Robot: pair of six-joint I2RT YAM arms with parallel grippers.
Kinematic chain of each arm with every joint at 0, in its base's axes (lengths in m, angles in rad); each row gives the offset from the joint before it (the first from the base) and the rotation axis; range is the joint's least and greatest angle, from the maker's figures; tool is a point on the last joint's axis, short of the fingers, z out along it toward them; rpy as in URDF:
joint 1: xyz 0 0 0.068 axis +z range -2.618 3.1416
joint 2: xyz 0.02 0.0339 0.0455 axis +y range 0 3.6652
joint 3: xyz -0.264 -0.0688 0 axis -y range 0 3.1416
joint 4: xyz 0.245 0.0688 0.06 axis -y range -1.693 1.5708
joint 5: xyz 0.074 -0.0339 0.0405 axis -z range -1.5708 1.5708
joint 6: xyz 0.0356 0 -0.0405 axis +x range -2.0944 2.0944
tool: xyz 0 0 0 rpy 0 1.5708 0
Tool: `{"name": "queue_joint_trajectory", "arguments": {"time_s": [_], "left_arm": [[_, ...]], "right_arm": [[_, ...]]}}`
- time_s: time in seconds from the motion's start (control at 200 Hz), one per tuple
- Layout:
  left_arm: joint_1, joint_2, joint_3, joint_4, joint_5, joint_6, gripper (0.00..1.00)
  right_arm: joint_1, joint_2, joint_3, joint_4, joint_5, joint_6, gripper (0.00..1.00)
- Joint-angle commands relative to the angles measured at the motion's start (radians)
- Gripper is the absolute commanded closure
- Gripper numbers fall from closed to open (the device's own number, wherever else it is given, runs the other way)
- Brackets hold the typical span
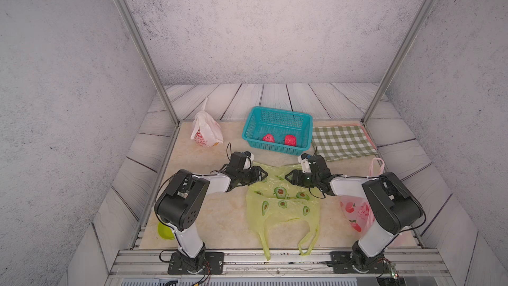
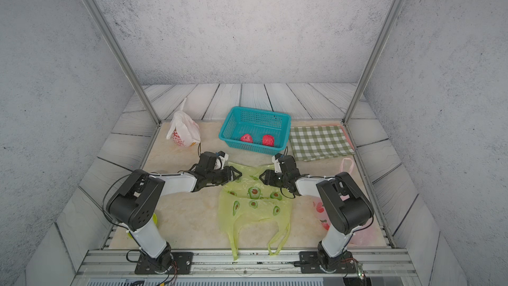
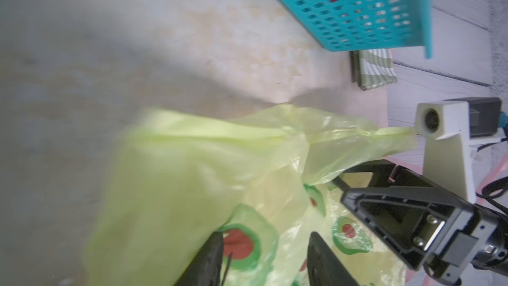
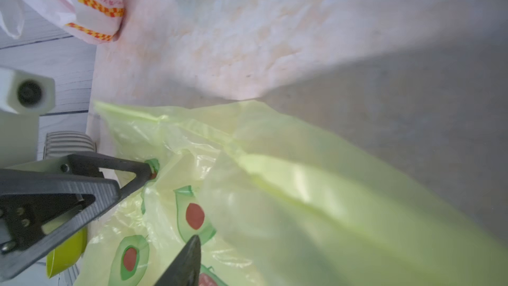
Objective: Untie the knot of a plastic bag & take out the apple
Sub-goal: Adjust the plastic bag at the center of the board.
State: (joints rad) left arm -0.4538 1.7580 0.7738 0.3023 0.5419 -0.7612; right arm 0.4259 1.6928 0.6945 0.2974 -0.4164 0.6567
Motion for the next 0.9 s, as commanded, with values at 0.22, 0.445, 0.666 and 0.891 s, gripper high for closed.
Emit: {"name": "queue_joint_trajectory", "arguments": {"time_s": [0.22, 0.445, 0.666, 0.891], "left_arm": [[0.039, -0.044, -0.004, -0.022, 0.002, 0.036, 0.46], [0.011, -0.323, 0.093, -0.246, -0.017, 0.092, 0.45], [-0.094, -0.475, 0.055, -0.333, 0.016, 0.008, 0.42], [-0.276, -0.433, -0.143, -0.103, -0.006, -0.118, 0.42]], "right_arm": [[-0.058, -0.064, -0.016, 0.05, -0.122, 0.006, 0.4], [-0.043, -0.31, 0.069, -0.15, -0.195, -0.022, 0.37], [0.024, -0.47, 0.008, -0.252, -0.233, 0.034, 0.39], [0.163, -0.439, -0.242, -0.017, -0.253, 0.146, 0.39]]}}
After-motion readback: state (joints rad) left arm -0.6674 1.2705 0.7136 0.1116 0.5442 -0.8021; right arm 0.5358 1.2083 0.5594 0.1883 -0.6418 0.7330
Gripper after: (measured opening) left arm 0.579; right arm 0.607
